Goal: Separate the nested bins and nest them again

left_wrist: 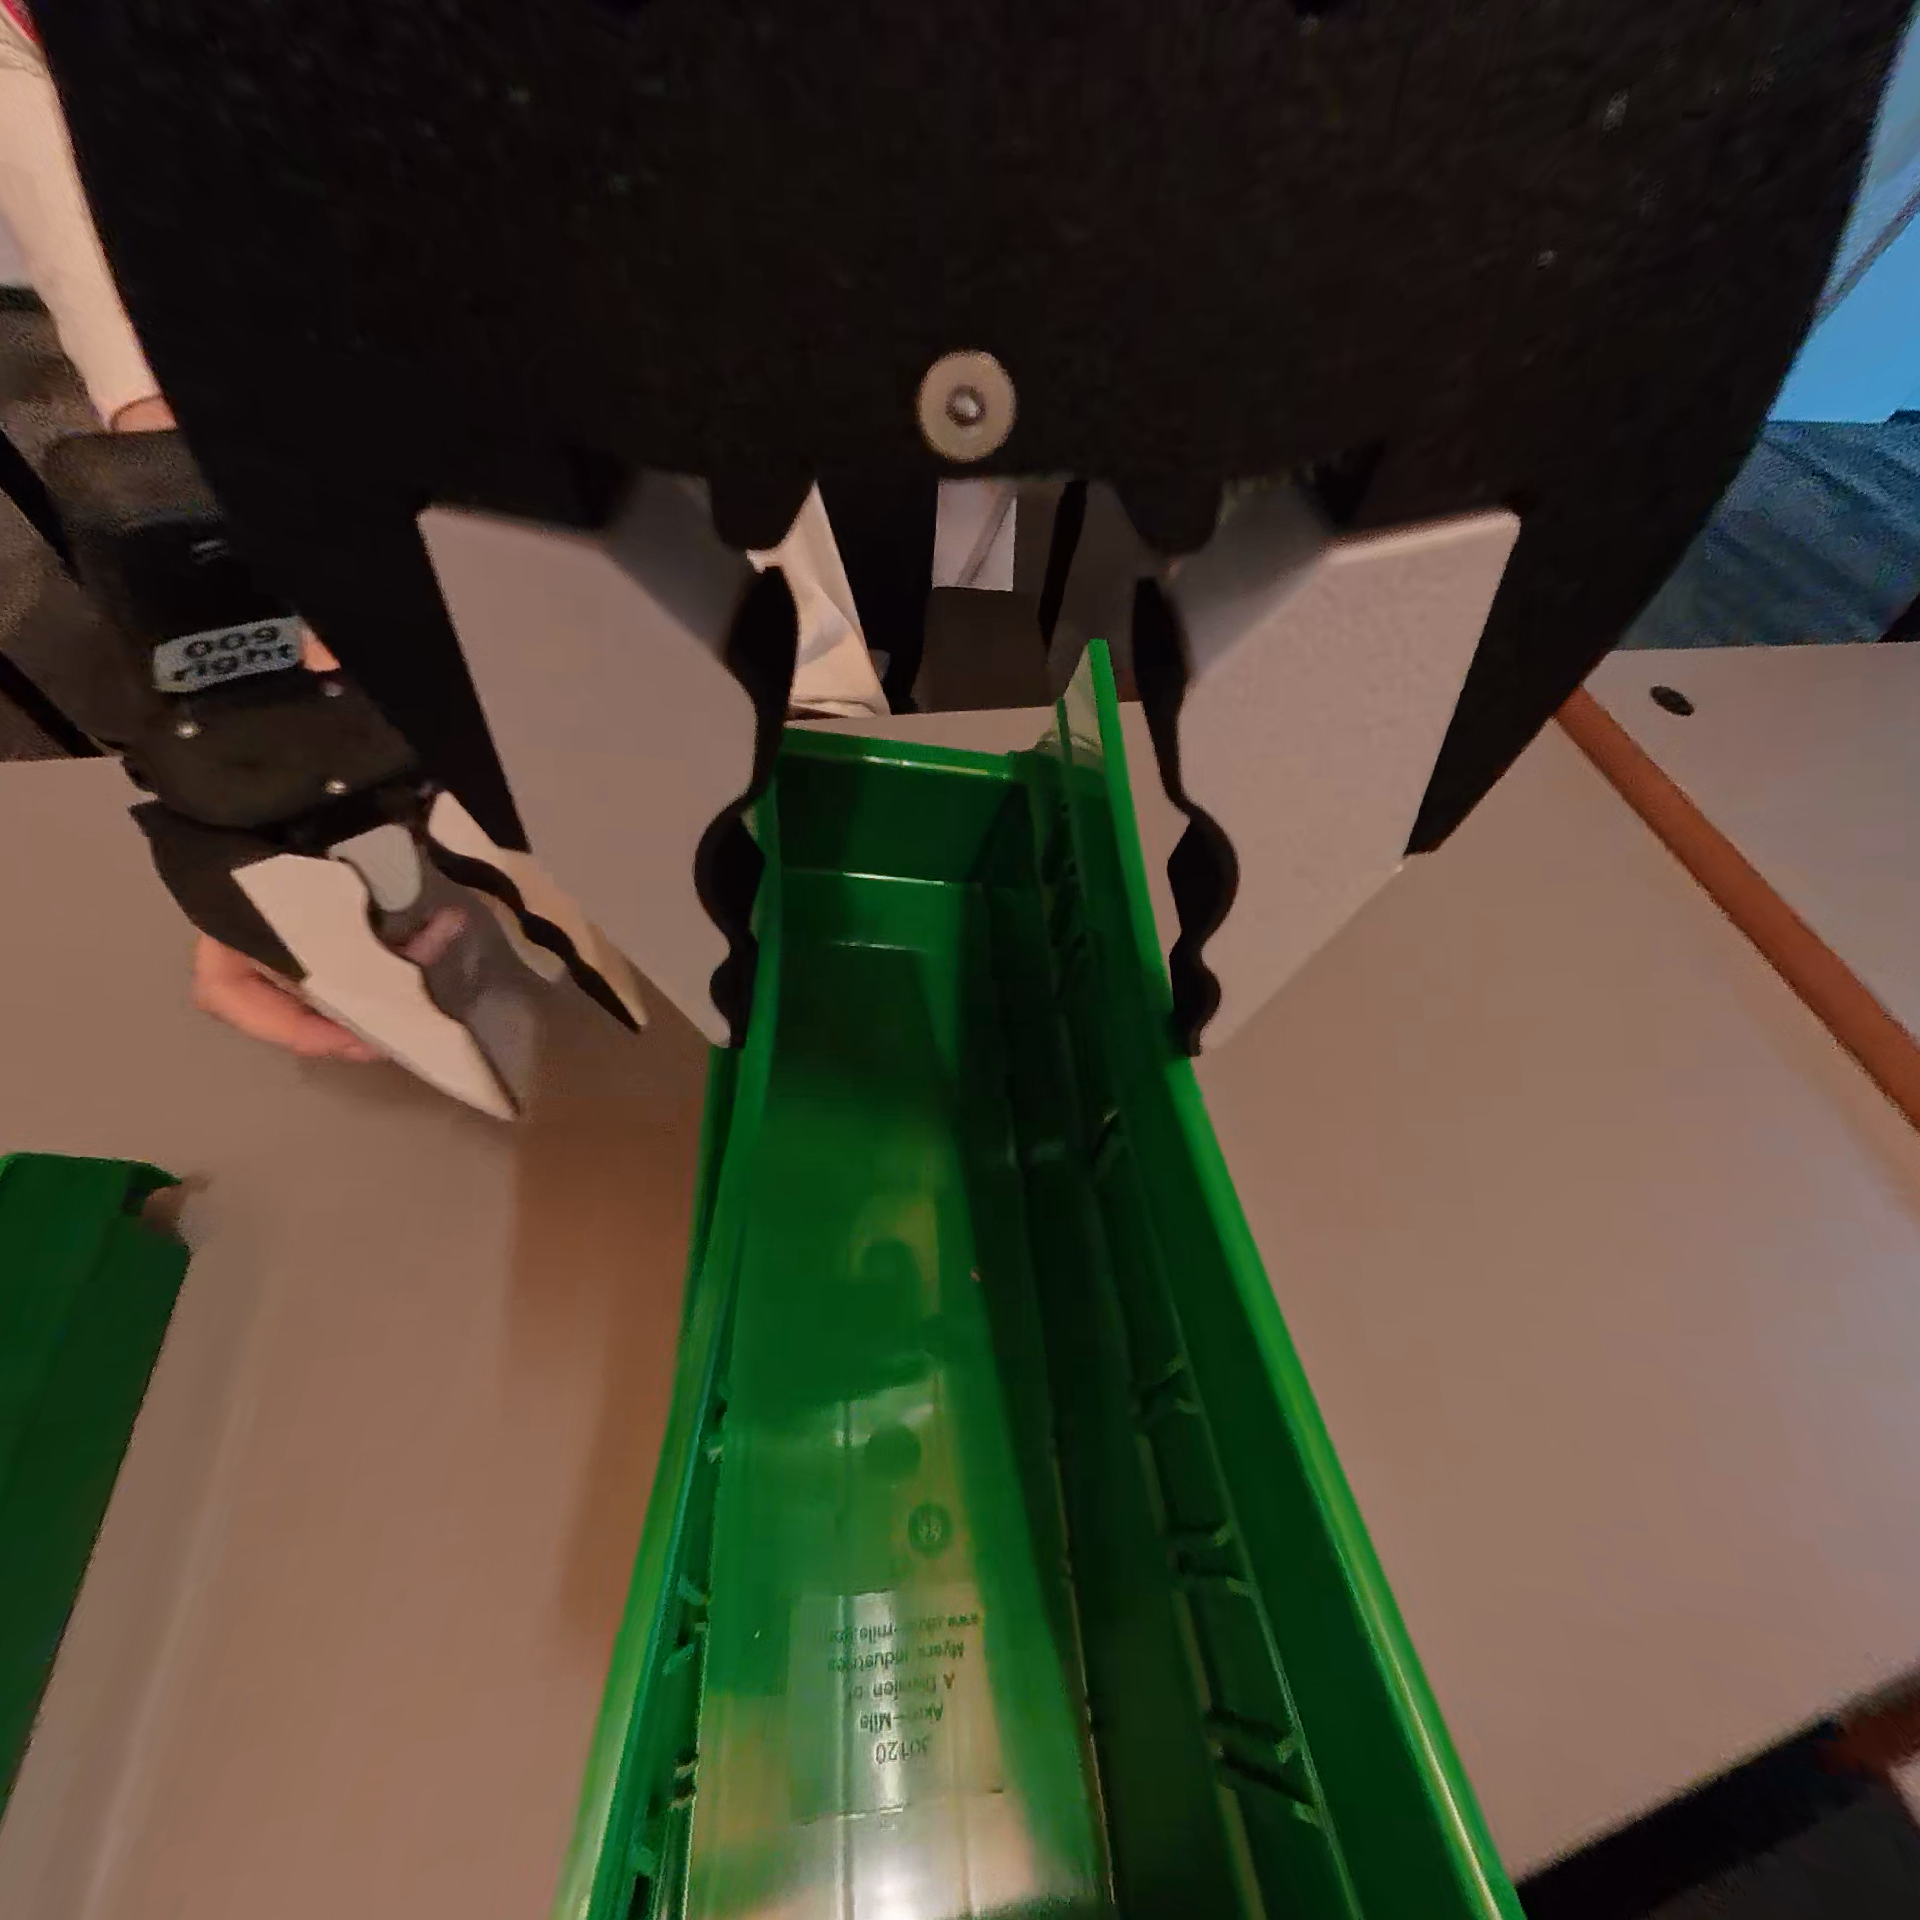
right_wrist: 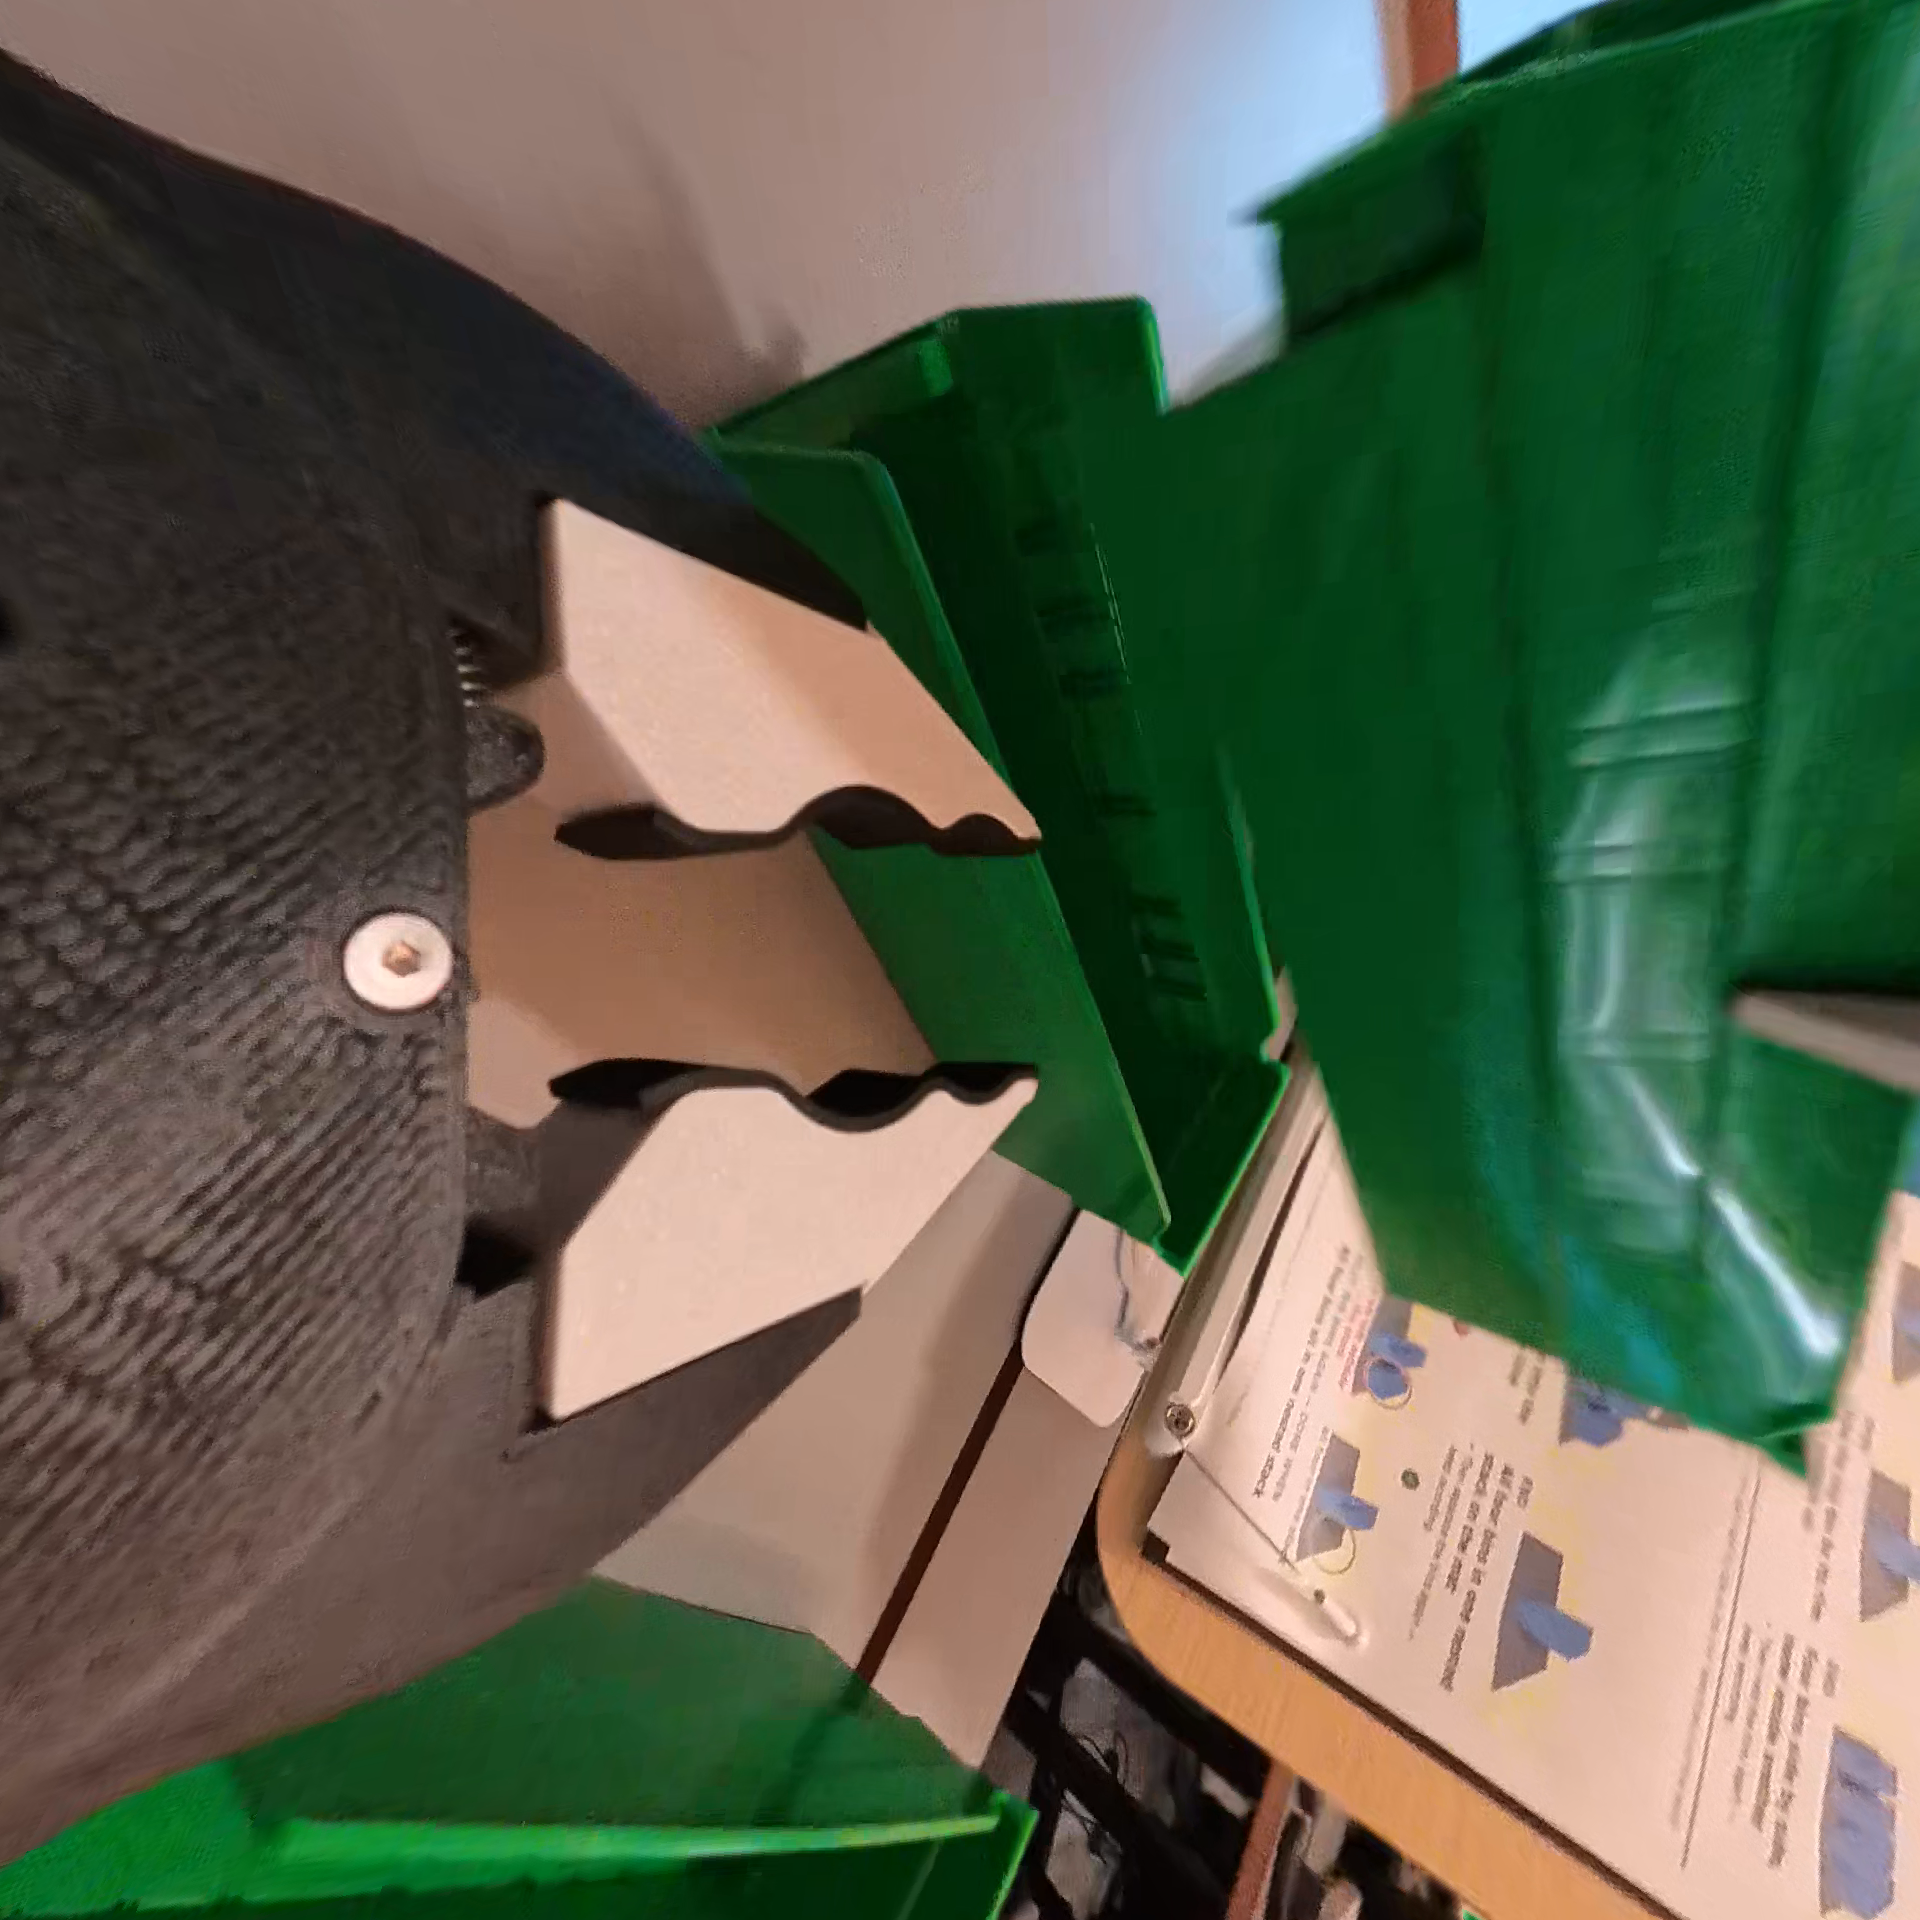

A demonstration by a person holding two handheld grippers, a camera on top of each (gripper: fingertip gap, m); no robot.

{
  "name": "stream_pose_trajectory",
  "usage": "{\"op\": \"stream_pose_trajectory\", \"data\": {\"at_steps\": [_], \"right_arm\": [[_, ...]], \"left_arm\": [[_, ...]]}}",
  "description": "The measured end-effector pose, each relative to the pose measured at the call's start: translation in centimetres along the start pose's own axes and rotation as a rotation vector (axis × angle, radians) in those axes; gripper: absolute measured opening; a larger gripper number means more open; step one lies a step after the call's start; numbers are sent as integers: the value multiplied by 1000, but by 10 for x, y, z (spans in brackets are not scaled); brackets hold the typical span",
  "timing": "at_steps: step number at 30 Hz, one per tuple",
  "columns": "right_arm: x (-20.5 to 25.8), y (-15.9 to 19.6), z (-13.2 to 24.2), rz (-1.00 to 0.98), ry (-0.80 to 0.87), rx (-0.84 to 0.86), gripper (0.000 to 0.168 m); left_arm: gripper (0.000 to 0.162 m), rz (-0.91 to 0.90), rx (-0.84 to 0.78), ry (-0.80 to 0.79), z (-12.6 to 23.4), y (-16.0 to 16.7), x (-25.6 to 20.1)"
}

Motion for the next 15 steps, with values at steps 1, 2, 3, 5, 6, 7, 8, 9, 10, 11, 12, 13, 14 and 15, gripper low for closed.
{"op": "stream_pose_trajectory", "data": {"at_steps": [1,2,3,5,6,7,8,9,10,11,12,13,14,15], "right_arm": [[-3,-1,8,-14,-1,-6,45],[-6,-3,15,-21,3,-15,52],[-9,-4,23,-22,9,-25,57],[-15,-7,37,-27,27,-36,68],[-18,-7,43,-37,39,-32,74],[-20,-7,47,-52,50,-19,79],[-21,-7,50,-69,55,-3,86],[-21,-7,52,-86,61,13,94],[-21,-6,54,-100,76,30,101],[-20,-6,55,-105,90,44,106],[-19,-6,56,-106,103,51,111],[-17,-7,56,-106,119,53,116],[-14,-8,57,-103,132,55,120],[-12,-9,57,-98,143,57,121]], "left_arm": [[79,1,-14,-15,14,2,8],[80,0,-21,-30,25,5,17],[80,3,-27,-43,35,9,27],[80,36,-48,-59,47,20,50],[81,58,-52,-59,49,26,62],[82,74,-59,-57,50,34,75],[82,89,-67,-53,49,41,88],[82,107,-67,-46,46,50,101],[83,127,-64,-38,41,59,115],[83,148,-65,-32,36,68,129],[83,168,-67,-29,29,78,143],[83,189,-66,-24,21,87,156],[84,207,-64,-15,12,97,169],[84,224,-71,-9,1,105,180]]}}
Point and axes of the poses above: each gripper's, where its closed fingertips meet, z back along the fingers, y out of its underside, x = y × z across the jaws, the point moved 10 cm from there along z, back along the fingers, and after that the axes turned 14 degrees about -z, right-handed, at the moved point
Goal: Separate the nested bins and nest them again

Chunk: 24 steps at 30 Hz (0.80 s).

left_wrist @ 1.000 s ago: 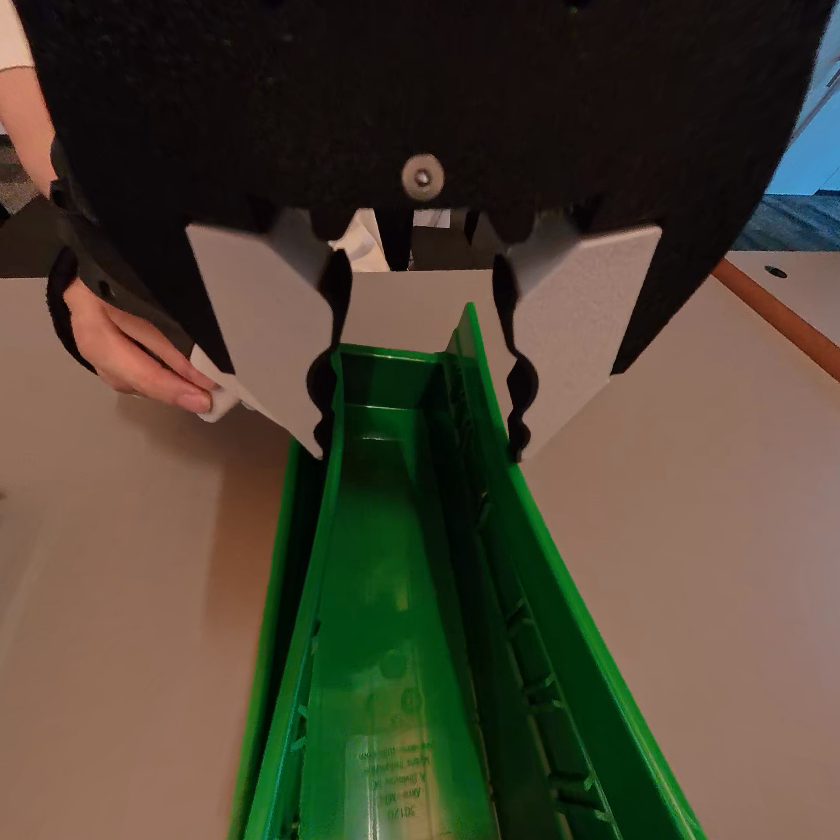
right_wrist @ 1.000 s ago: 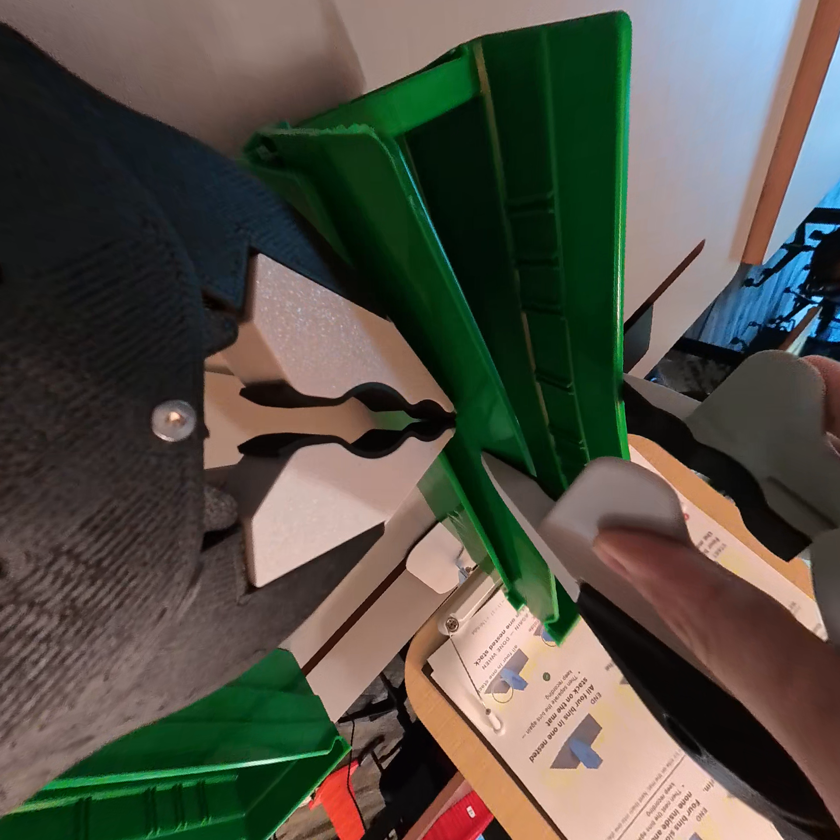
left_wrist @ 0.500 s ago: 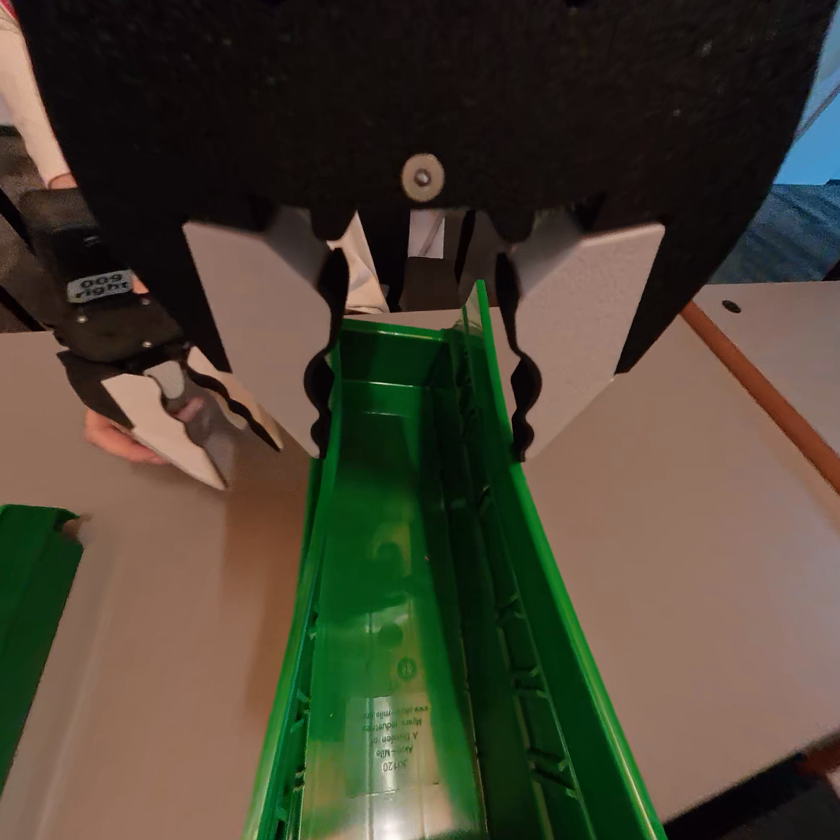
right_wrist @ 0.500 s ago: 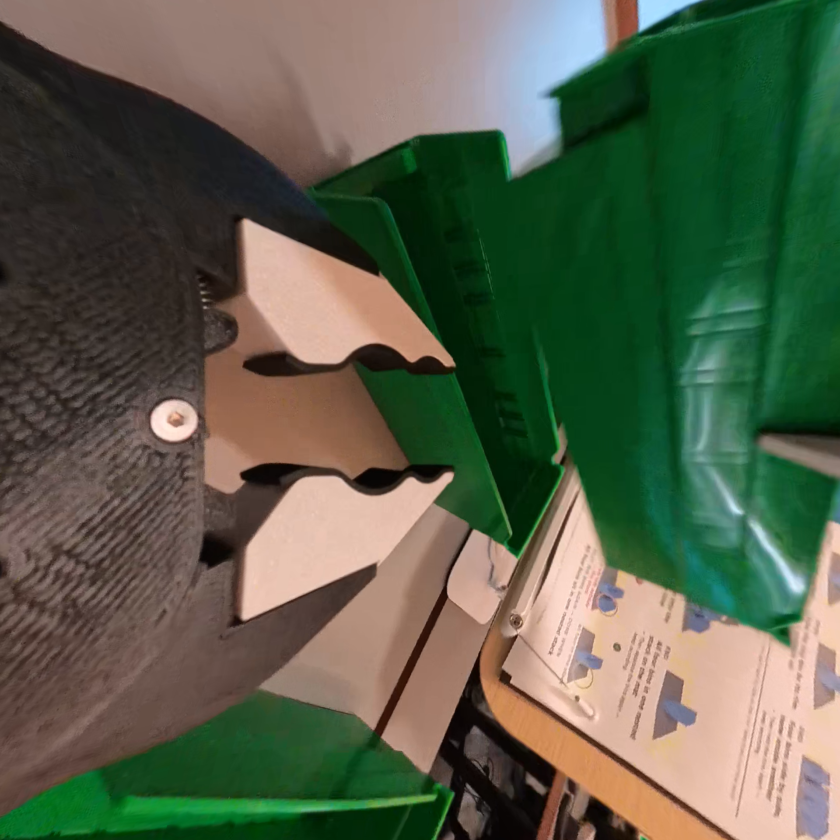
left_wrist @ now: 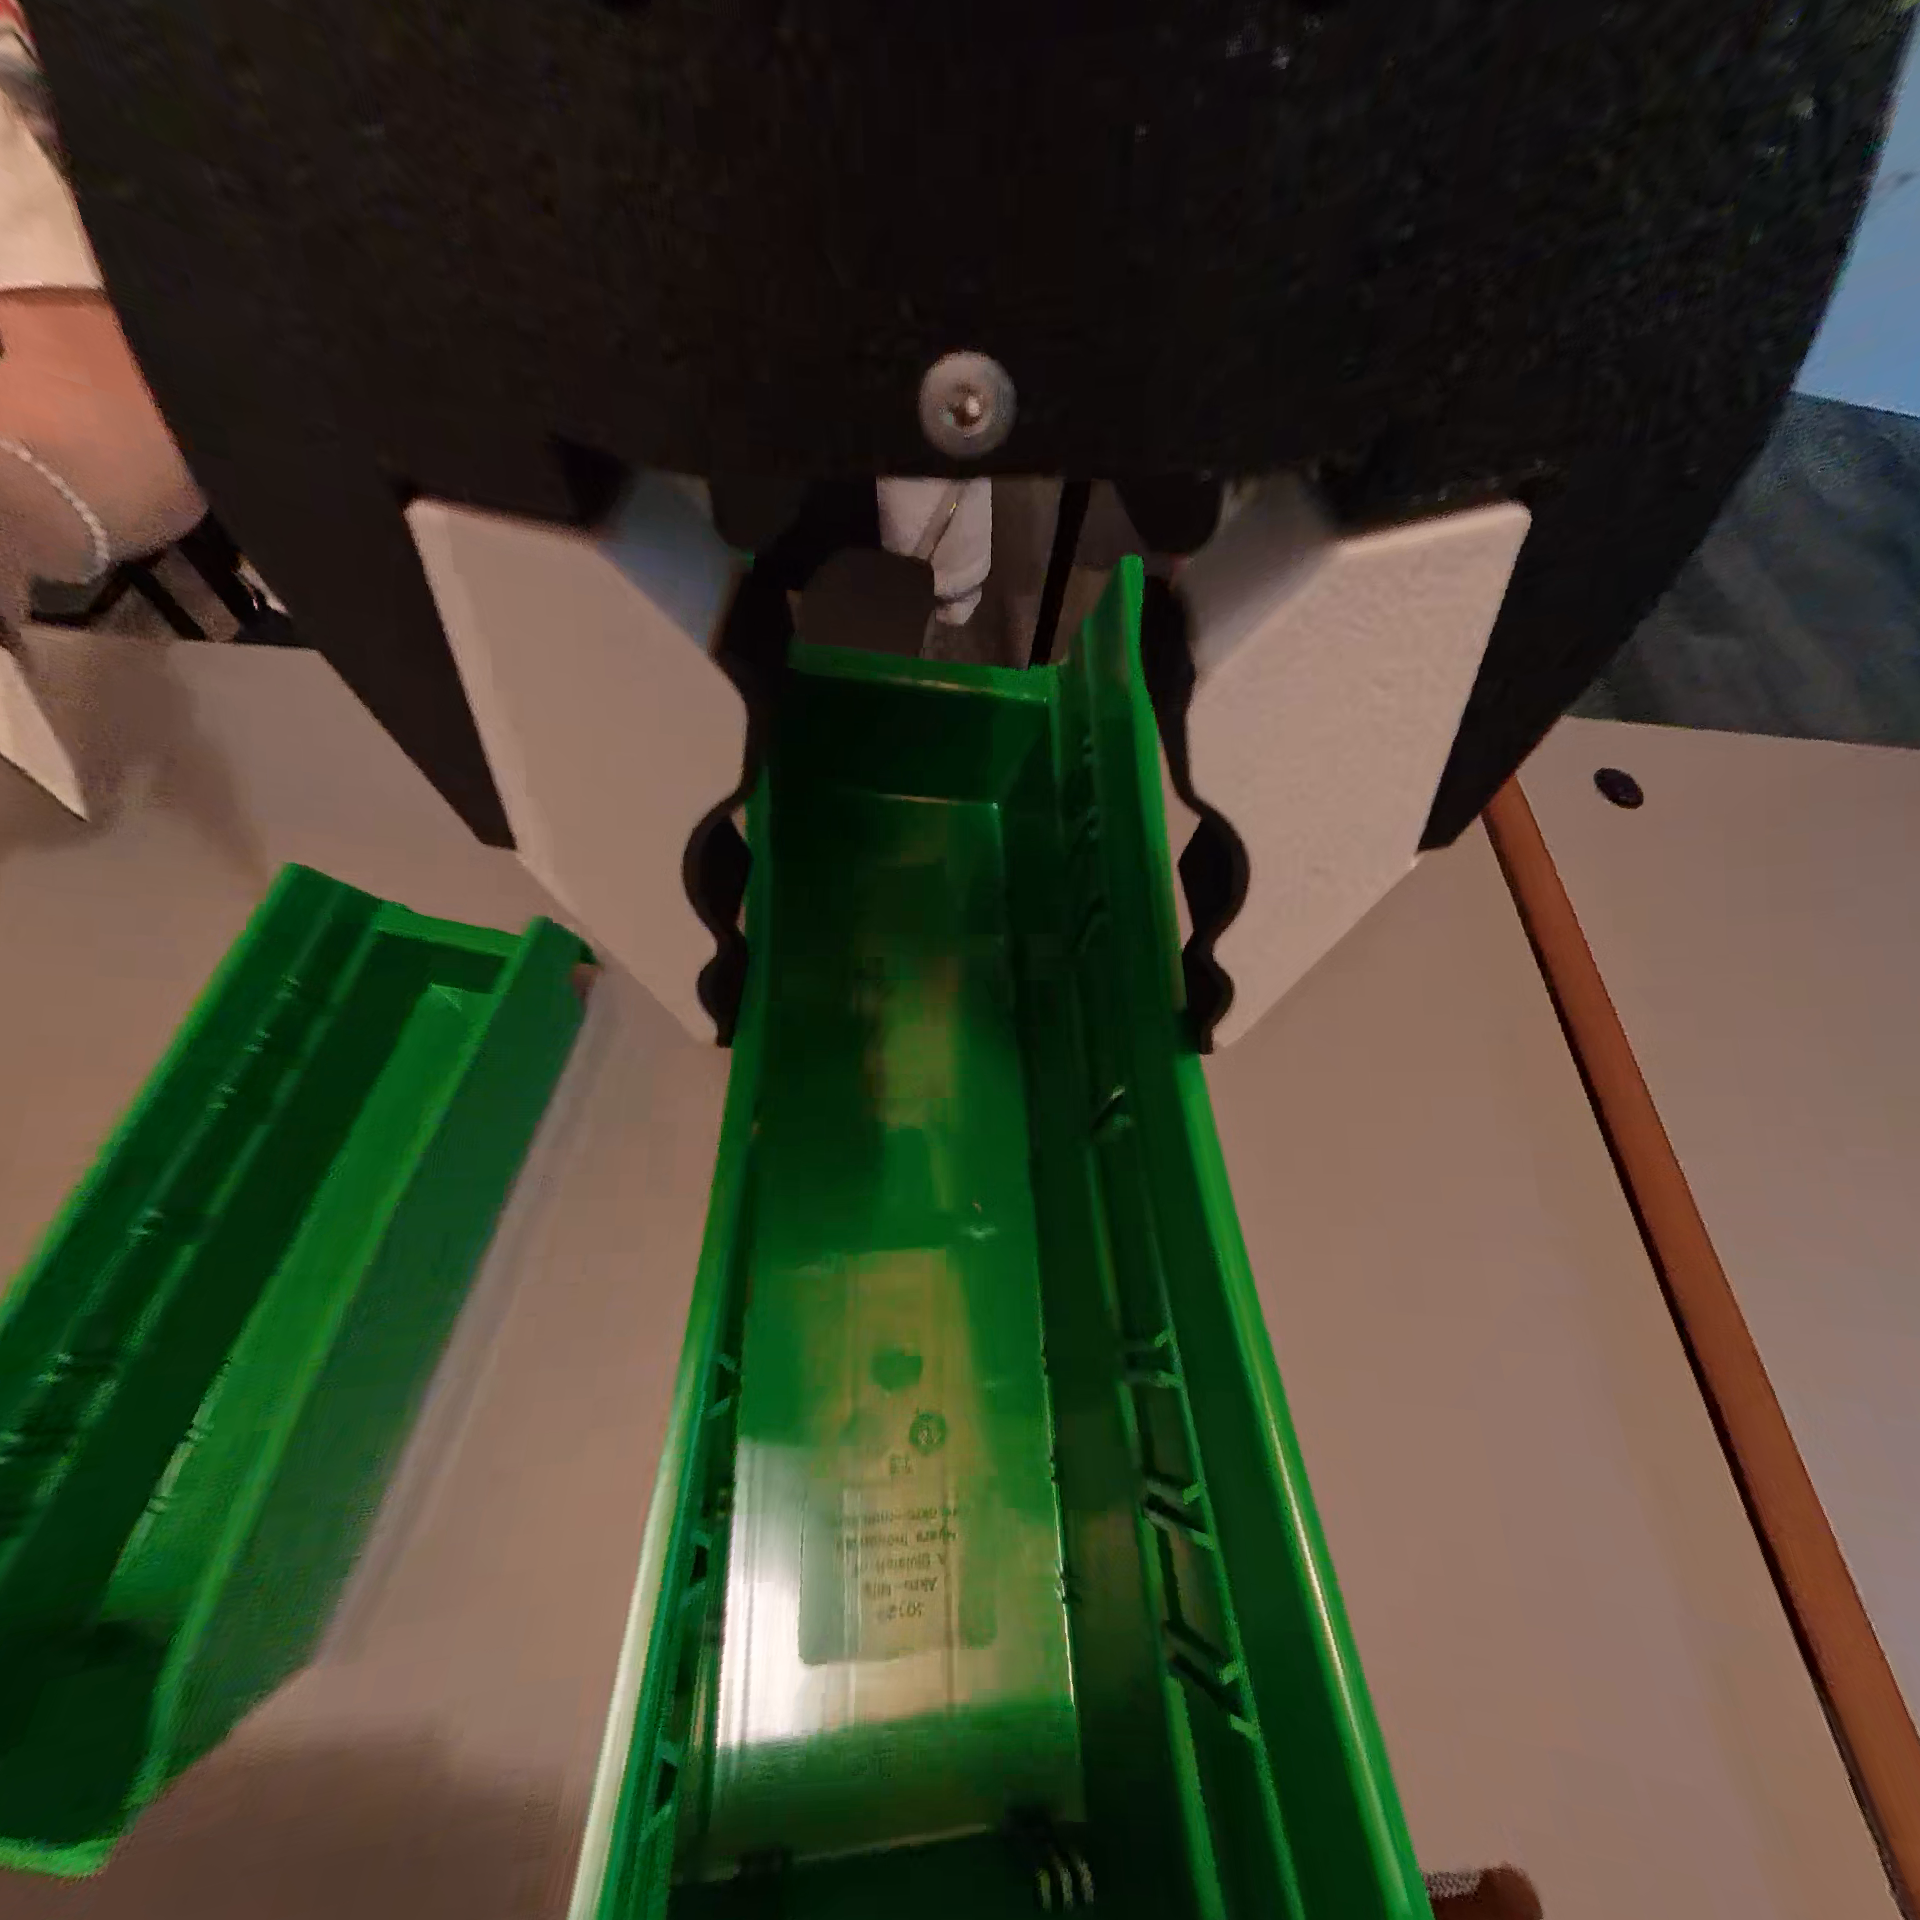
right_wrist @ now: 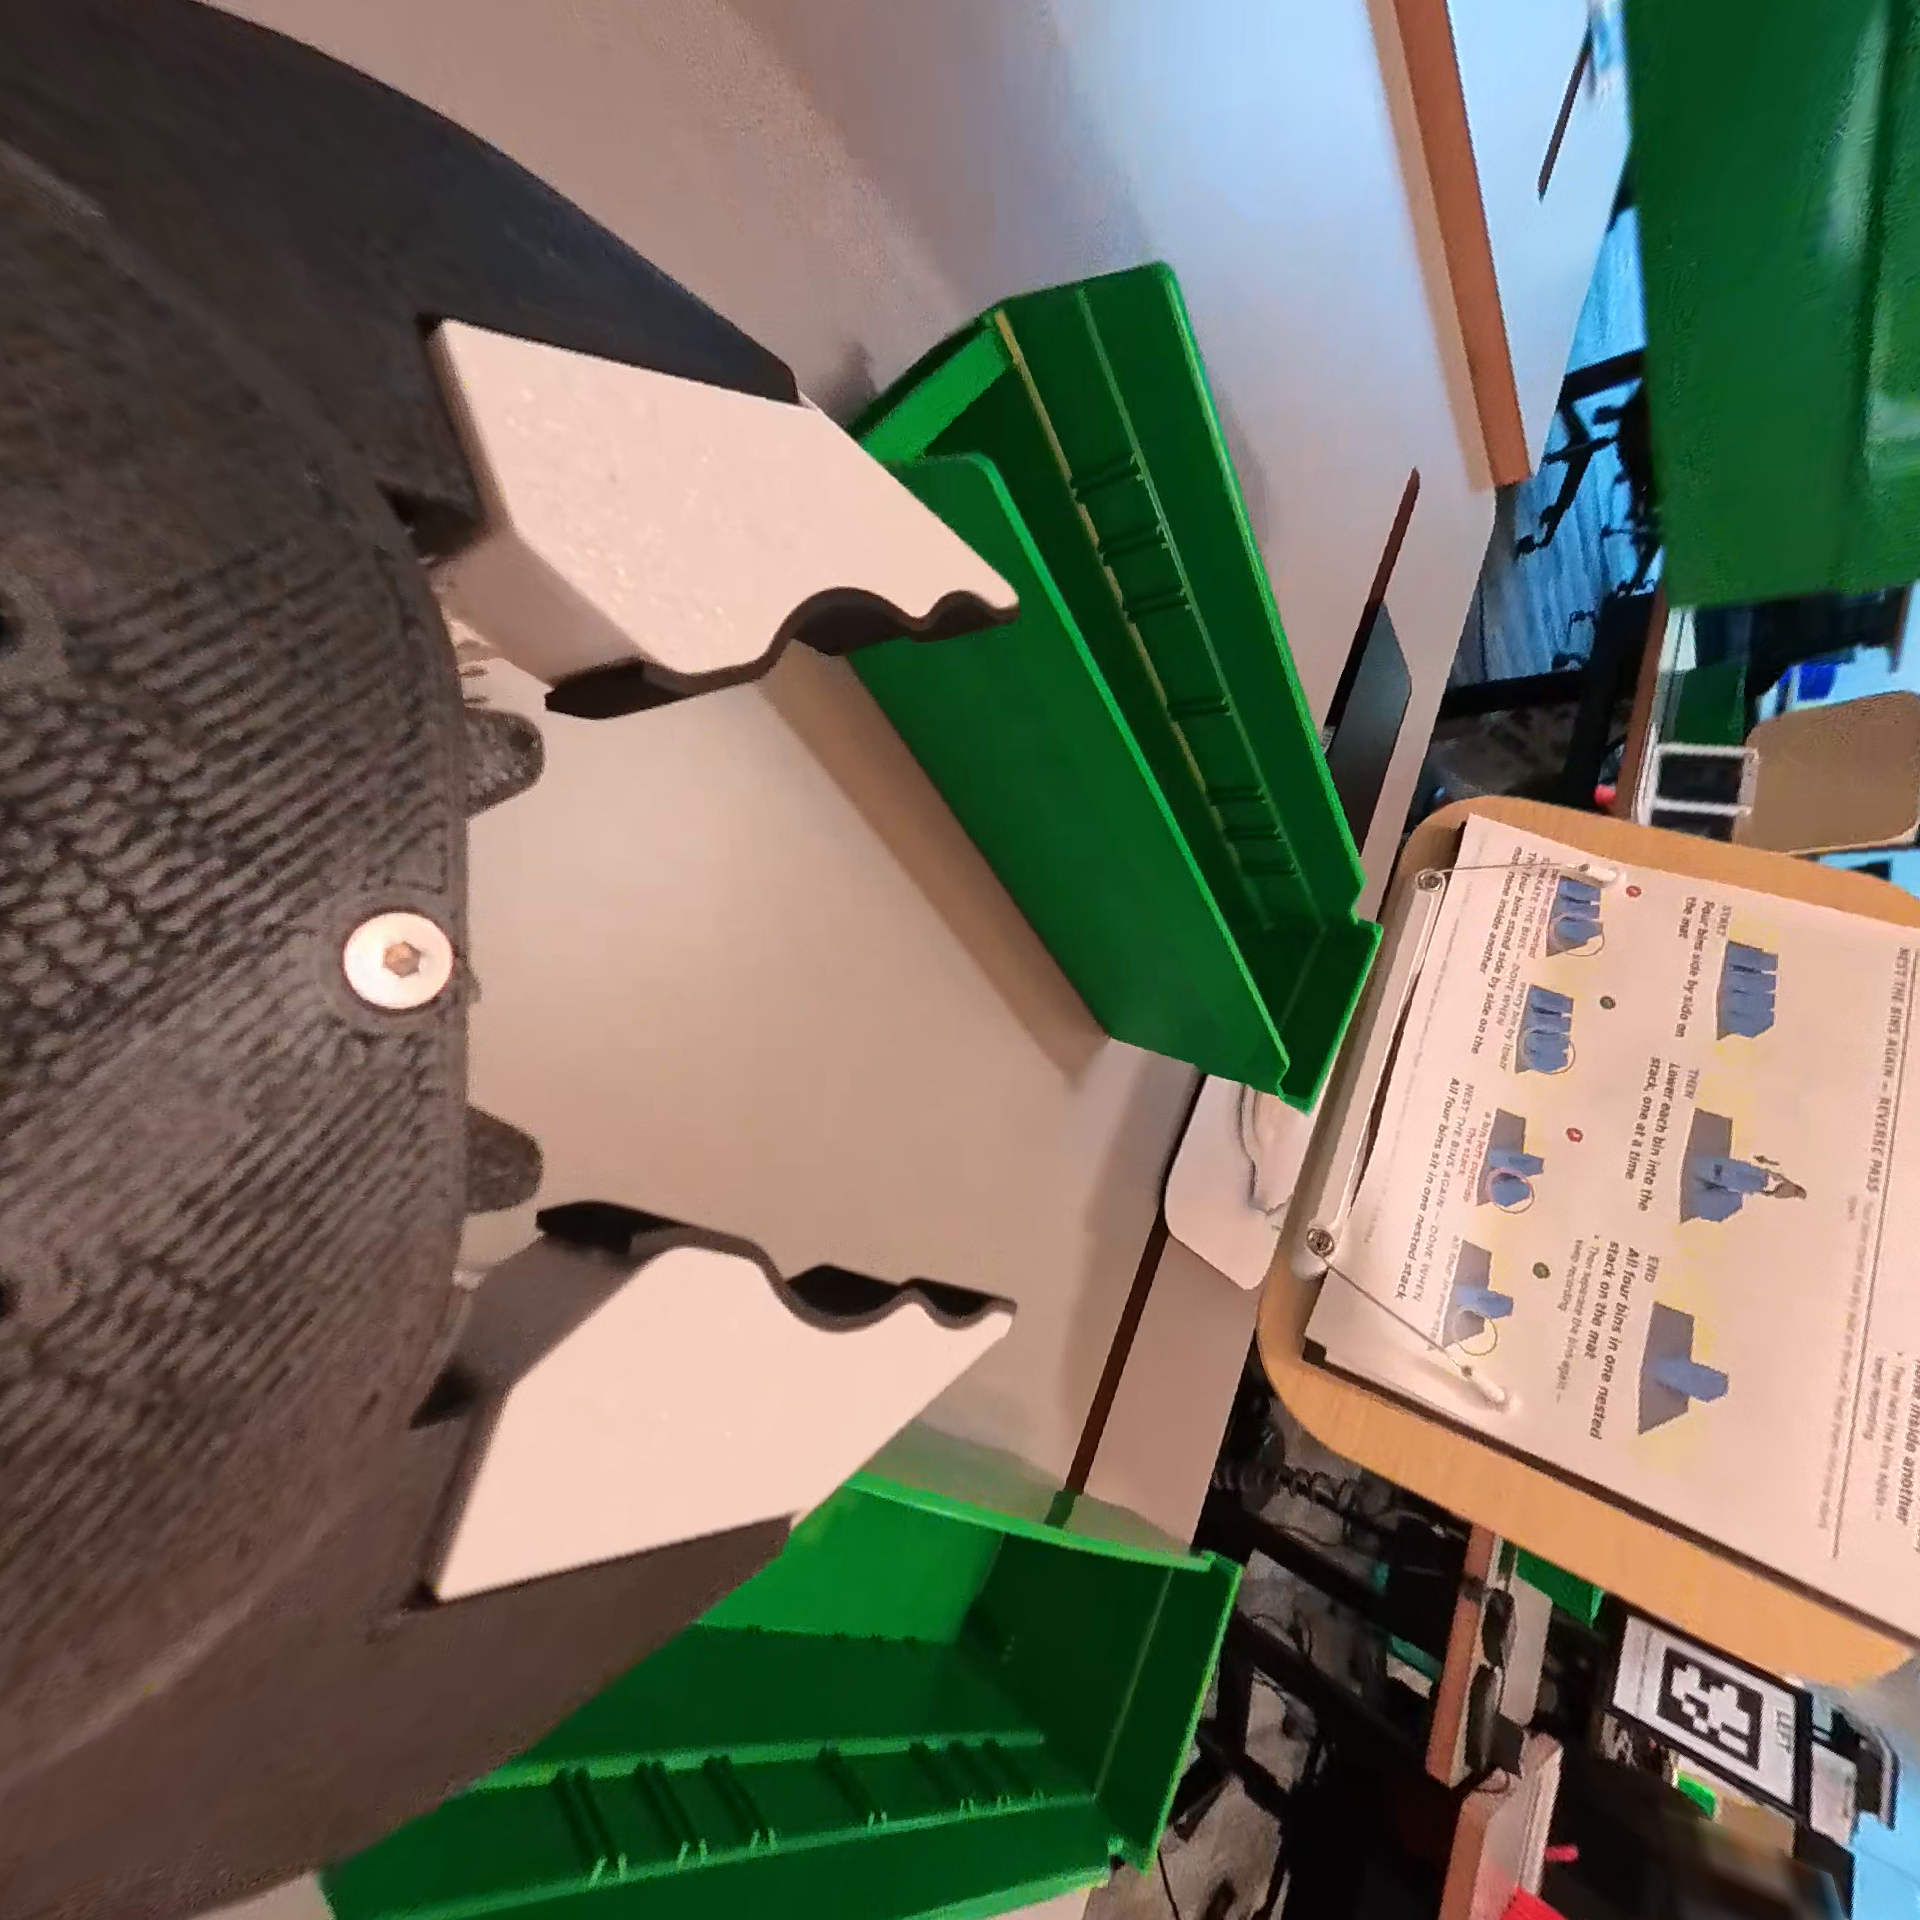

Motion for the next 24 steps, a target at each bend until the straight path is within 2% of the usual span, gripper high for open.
{"op": "stream_pose_trajectory", "data": {"at_steps": [5,10,14,18,20,24], "right_arm": [[9,-4,-2,-2,39,-1,124],[13,0,-6,-16,66,40,127],[23,-1,-4,-76,38,41,129],[52,3,-5,-109,-29,22,130],[69,9,-10,-86,-62,26,124],[79,22,-34,-29,4,73,112]], "left_arm": [[85,37,13,42,-66,28,44],[86,49,52,66,-117,40,70],[86,69,30,63,-139,39,85],[88,78,18,52,-157,38,96],[89,91,-5,45,-163,36,100],[90,83,-59,38,-175,33,100]]}}
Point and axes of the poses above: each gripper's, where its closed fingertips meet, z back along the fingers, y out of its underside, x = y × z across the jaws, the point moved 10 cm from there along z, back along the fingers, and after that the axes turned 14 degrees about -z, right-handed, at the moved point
